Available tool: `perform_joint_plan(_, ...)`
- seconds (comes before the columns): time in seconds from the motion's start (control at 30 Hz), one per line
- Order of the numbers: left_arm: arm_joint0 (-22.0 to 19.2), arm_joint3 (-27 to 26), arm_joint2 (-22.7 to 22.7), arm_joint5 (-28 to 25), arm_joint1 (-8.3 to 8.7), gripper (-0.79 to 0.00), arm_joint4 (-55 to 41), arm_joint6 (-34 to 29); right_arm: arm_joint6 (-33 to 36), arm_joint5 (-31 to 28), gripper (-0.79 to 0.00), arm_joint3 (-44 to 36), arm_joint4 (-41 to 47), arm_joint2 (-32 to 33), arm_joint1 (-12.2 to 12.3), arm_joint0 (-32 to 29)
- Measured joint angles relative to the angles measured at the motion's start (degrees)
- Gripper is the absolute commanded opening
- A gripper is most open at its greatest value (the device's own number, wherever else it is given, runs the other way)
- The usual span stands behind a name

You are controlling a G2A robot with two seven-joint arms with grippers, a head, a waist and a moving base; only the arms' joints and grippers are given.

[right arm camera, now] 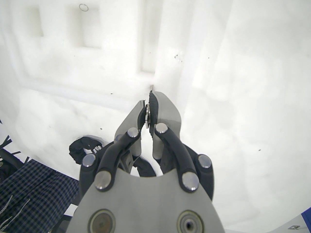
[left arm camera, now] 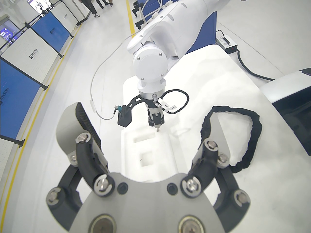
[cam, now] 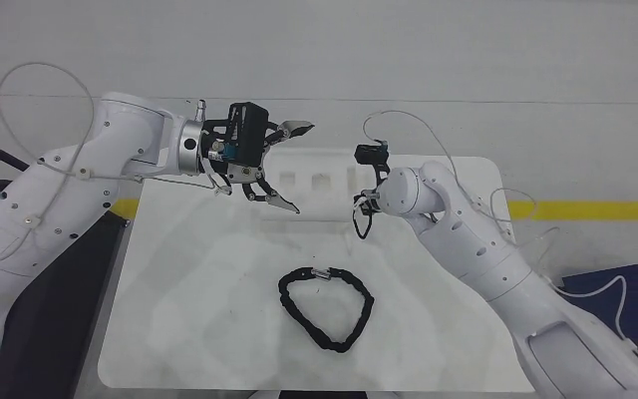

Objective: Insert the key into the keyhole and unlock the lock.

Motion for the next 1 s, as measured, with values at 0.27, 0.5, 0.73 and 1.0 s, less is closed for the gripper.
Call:
perform_joint_plan(0.27, 0.0, 0.0, 0.0, 0.0, 0.0, 0.0, 0.0, 0.0, 4.4, -0.3, -0.785, -5.9, 0.2, 4.5, 1.5, -1.9)
perform_joint_plan(0.5, 0.0, 0.0, 0.0, 0.0, 0.0, 0.0, 0.0, 0.0, 8.5, -4.2, -0.785, -16.6, 6.3, 15.3, 4.7, -9.4)
perform_joint_plan(0.73, 0.0, 0.0, 0.0, 0.0, 0.0, 0.0, 0.0, 0.0, 10.4, -10.5, -0.785, -28.6, 15.6, 29.0, 7.6, -19.7)
perform_joint_plan(1.0, 0.0, 0.0, 0.0, 0.0, 0.0, 0.0, 0.0, 0.0, 9.6, -17.8, -0.785, -33.2, 27.4, 38.6, 9.0, -28.4)
